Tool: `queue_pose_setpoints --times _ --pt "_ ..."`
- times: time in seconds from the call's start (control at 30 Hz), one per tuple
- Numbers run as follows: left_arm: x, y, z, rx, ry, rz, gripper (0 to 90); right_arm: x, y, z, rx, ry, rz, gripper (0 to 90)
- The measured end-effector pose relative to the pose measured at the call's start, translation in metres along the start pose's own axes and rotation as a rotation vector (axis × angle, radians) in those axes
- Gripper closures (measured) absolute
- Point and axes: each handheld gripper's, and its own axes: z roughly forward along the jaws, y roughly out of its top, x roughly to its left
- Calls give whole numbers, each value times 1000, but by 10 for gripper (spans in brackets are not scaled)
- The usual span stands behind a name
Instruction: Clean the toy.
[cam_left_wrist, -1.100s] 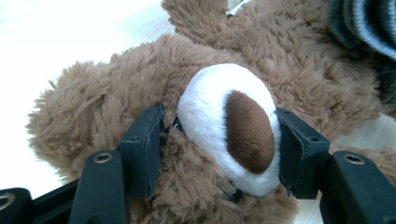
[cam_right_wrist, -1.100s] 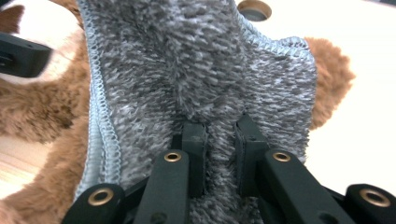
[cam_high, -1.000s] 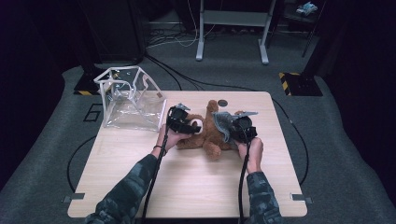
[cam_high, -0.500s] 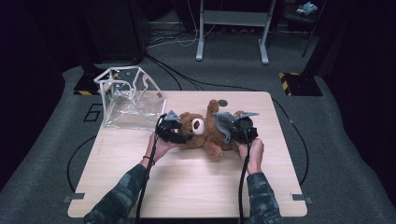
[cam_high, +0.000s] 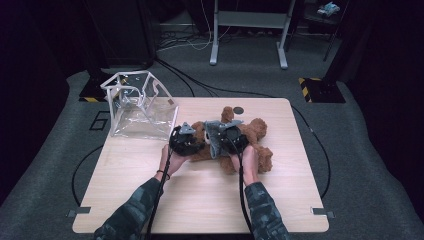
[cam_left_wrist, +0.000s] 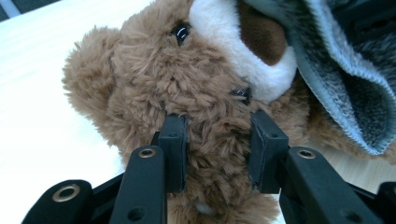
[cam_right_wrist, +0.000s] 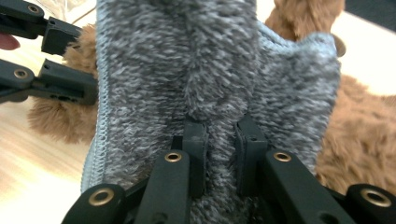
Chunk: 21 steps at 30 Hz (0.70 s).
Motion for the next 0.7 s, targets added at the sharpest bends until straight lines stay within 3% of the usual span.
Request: queue_pose_setpoints --times 0.1,0.13,0.23,0.27,0.3,0.33,0.37,0.4,0.43,0.53,0.7 --pt "-1 0 2 -15 -4 -2 638 -14 -6 -9 -2 25 42 782" --pt "-2 0 3 -19 -10 -17 638 -23 -11 -16 -1 10 53 782" --pt "-1 0 3 -17 -11 -14 638 -32 -18 -22 4 -6 76 782" --pt "-1 0 3 -17 -14 -18 638 -42 -27 -28 5 -23 87 781" --pt "-1 0 3 -17 -14 -18 638 -42 -27 -28 5 -23 87 781" --pt "0 -1 2 -15 -21 -19 638 -52 -37 -35 16 -46 111 781" --pt "0 -1 2 -15 -21 -19 638 -52 -37 -35 16 -46 111 781" --pt "0 -1 3 -20 -20 -21 638 -63 -47 -40 21 -65 139 781" --pt "0 -1 3 -20 -20 -22 638 -63 -47 -40 21 -65 139 781" --pt "1 -1 3 -16 -23 -27 637 -84 -68 -45 33 -99 184 781" --pt "2 -1 2 -18 -21 -17 635 -97 -84 -44 71 -121 210 779"
